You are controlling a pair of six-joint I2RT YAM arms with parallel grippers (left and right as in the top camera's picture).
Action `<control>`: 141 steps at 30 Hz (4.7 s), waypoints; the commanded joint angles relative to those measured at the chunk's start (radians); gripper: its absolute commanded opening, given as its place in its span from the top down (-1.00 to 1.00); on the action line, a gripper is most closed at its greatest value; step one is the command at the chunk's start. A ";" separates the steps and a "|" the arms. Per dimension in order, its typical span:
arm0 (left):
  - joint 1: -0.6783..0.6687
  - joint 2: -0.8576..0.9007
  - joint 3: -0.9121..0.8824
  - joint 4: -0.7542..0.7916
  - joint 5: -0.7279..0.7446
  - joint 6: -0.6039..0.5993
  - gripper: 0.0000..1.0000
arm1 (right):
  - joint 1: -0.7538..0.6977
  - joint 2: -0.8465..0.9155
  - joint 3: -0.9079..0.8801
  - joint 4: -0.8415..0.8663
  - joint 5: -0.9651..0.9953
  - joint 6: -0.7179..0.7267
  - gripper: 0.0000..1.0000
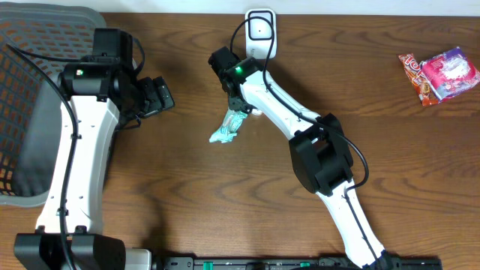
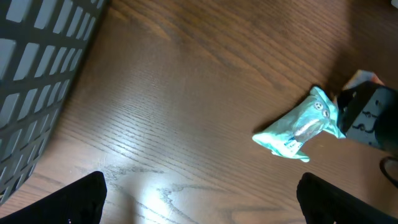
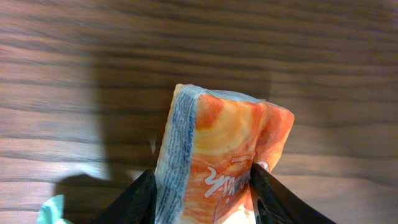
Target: Scan the item barcode
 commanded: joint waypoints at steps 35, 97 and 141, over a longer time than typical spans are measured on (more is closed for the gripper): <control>0.004 -0.007 0.002 -0.003 -0.009 0.002 -0.95 | -0.014 -0.048 -0.027 0.009 -0.029 -0.034 0.98; 0.004 -0.007 0.002 -0.003 -0.009 0.002 -0.96 | -0.042 -0.068 0.009 0.006 -0.213 -0.110 0.98; 0.004 -0.007 0.002 -0.003 -0.009 0.002 -0.96 | -0.419 -0.179 -0.312 0.060 -0.858 -0.365 -0.04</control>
